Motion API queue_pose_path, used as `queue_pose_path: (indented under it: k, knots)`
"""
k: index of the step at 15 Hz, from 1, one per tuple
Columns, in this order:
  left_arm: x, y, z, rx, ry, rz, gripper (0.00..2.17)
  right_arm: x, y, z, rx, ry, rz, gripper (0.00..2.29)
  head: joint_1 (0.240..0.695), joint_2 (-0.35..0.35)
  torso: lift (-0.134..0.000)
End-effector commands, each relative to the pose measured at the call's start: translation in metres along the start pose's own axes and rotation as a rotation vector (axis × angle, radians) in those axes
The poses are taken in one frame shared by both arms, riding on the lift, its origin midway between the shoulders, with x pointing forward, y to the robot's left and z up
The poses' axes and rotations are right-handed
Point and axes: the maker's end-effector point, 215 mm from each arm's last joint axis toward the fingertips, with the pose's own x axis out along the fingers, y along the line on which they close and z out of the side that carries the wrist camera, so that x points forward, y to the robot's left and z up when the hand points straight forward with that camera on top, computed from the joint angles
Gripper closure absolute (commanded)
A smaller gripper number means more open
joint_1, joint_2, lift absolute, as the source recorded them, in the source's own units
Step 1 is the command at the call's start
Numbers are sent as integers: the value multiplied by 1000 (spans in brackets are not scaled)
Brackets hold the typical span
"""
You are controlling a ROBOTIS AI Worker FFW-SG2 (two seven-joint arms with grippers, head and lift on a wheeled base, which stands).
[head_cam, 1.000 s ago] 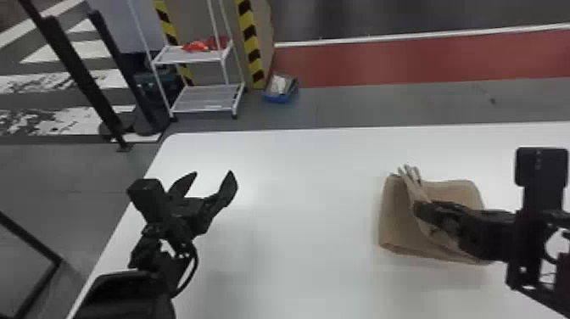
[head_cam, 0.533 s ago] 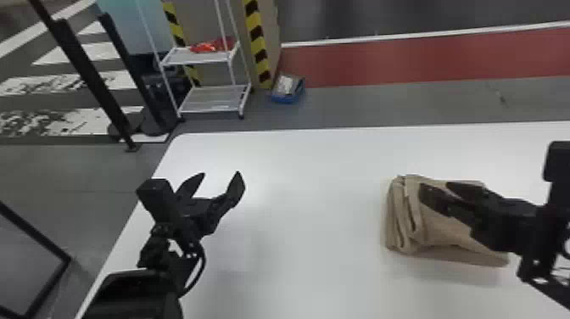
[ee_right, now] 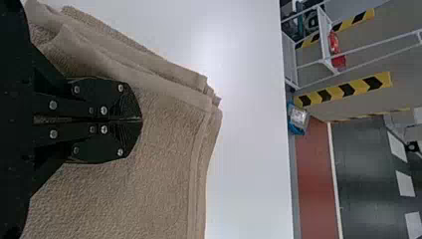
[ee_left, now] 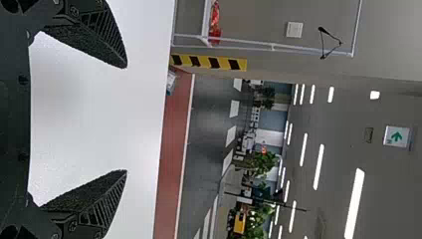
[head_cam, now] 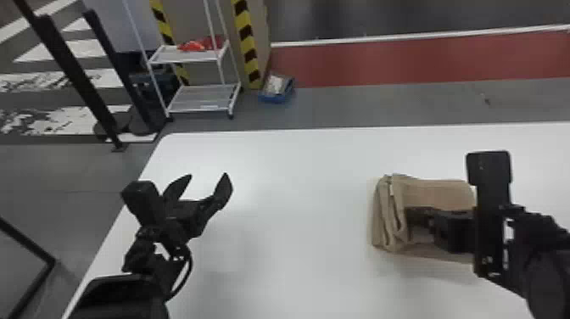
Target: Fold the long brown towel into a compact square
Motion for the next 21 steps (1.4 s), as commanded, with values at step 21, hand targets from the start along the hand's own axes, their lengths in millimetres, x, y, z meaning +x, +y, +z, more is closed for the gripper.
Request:
queue_pose_path:
  k: [21]
  knots:
    - [1,3,-2,-4,-1,4,137,-34,90,-57,16,29,289,2017,695,317,-125]
